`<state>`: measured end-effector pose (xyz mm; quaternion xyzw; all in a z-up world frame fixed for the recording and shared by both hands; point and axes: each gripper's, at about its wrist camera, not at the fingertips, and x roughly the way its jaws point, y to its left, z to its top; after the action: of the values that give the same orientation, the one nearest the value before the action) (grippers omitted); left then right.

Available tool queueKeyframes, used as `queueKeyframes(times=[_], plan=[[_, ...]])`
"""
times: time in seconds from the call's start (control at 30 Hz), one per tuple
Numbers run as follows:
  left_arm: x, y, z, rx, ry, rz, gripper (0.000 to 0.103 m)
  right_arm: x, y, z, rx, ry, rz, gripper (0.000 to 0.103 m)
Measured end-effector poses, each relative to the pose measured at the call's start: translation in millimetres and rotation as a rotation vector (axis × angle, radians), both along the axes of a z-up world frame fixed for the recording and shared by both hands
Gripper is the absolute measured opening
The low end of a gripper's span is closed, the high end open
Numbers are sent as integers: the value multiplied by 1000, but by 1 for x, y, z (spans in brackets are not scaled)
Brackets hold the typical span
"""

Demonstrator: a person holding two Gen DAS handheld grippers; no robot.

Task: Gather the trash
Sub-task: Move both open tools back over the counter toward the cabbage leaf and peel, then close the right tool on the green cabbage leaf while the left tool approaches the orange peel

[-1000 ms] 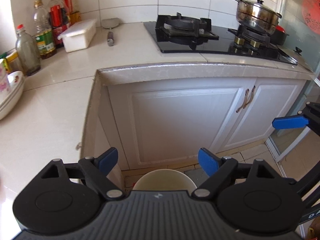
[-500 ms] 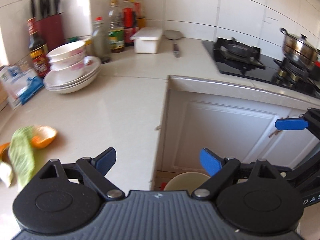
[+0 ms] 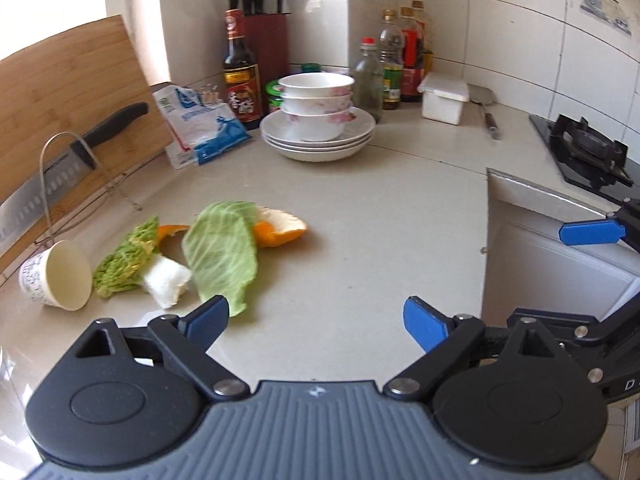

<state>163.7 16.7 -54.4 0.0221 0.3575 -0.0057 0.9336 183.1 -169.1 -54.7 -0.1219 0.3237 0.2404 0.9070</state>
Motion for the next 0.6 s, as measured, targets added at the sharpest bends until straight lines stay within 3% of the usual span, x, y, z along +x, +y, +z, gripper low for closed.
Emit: queueKeyframes(times=[0.33,0.6], plan=[[-4,68,-3,9,0,159,95,40,85,-2,-5,5,203,103],[0,110,-11,39,14,253,95,68,139,-16,-4,53,296,101]])
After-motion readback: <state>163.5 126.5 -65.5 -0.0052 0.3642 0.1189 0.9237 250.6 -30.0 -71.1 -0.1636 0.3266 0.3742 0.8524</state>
